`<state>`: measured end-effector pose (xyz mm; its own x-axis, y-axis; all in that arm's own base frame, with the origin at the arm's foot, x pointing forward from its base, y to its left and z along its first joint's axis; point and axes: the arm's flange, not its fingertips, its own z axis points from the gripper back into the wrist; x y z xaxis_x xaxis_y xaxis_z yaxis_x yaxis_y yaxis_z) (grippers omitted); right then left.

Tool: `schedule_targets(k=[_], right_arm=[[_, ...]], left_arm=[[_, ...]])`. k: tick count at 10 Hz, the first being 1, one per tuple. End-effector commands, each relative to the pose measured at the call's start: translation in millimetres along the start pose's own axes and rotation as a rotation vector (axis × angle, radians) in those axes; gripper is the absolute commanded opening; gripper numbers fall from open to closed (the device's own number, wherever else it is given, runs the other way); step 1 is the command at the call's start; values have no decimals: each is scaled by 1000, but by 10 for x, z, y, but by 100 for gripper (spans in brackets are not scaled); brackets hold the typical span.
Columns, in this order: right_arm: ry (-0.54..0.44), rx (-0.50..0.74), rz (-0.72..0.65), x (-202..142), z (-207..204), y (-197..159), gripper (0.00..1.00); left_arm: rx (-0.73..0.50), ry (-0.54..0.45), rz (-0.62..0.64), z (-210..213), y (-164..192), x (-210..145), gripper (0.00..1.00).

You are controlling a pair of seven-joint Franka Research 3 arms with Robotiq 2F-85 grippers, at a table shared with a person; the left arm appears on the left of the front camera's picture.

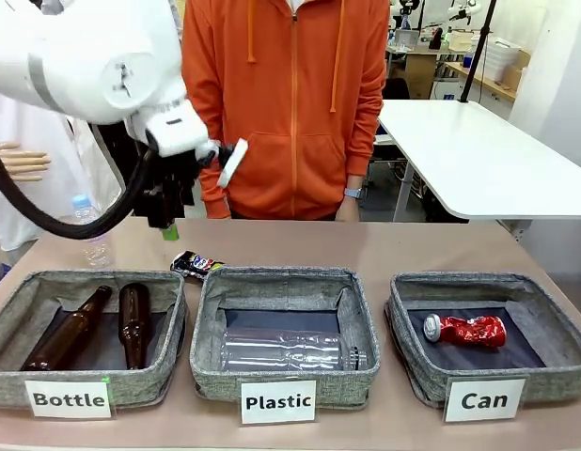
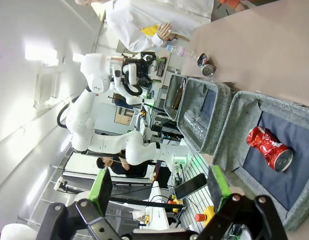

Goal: Sort the can waste into the basket.
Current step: Pick up the can waste from the table and place it in the right Fabric basket.

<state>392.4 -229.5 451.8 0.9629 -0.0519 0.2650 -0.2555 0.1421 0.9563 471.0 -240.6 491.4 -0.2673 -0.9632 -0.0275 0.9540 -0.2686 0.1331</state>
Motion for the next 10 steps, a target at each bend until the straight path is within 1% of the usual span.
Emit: schedule_targets(k=[1, 2, 3, 4, 5, 6, 7, 8, 10], right_arm=[[8, -5, 16, -19, 8, 17, 100], [8, -5, 16, -19, 8, 17, 100], [8, -5, 16, -19, 8, 17, 100], [8, -5, 16, -19, 8, 17, 100], [8, -5, 16, -19, 8, 17, 100], [8, -5, 16, -19, 8, 17, 100], [8, -5, 16, -19, 8, 17, 100], [8, -5, 16, -19, 8, 17, 100], [8, -5, 16, -19, 8, 17, 100]], left_arm=[[13, -18, -312, -86, -151, -73, 100], [-18, -106, -330, -101, -166, -11, 100], [-11, 7, -163, -102, -52, 35, 100], [-11, 7, -163, -102, -52, 35, 100], [-14, -29, -281, -160, -90, 71, 100], [52, -83, -211, -214, -56, 29, 100], [74, -133, -167, -311, -6, -4, 100], [73, -142, -114, -439, 35, -32, 100], [61, -100, -16, -708, 174, -78, 100]])
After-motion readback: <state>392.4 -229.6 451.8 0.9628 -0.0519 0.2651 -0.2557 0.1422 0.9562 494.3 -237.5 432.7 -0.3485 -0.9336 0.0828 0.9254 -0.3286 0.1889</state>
